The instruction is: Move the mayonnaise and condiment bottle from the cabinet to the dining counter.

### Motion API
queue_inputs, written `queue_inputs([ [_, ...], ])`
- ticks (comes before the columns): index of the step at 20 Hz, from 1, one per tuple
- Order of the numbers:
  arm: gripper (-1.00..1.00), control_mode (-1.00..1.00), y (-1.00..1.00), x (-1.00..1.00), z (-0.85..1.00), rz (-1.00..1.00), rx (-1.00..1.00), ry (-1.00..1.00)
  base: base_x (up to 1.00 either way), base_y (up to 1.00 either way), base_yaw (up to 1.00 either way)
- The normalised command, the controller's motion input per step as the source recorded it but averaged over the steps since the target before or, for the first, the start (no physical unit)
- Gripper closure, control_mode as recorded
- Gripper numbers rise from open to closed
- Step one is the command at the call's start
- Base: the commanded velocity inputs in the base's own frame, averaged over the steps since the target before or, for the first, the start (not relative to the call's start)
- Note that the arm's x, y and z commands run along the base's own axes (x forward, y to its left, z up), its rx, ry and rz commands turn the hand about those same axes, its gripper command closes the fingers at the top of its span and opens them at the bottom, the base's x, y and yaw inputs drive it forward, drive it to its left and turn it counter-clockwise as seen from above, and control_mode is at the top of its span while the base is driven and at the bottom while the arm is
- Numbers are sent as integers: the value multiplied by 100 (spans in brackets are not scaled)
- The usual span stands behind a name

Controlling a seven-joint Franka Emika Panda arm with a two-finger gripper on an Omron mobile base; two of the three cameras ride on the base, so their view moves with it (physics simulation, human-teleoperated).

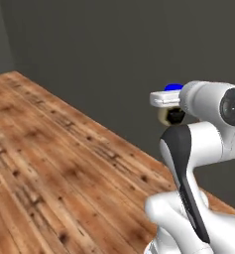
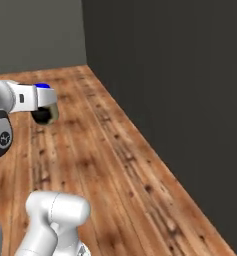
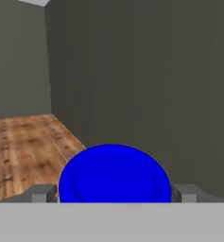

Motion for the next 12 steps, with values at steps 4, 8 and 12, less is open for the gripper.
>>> queue_inputs([
  [4, 100, 100, 0, 0, 0, 0, 0, 0, 100, 0, 61],
  [8, 100, 100, 0, 0, 0, 0, 0, 0, 100, 0, 56],
  [12, 100, 100, 0, 0, 0, 0, 0, 0, 100, 0, 55],
])
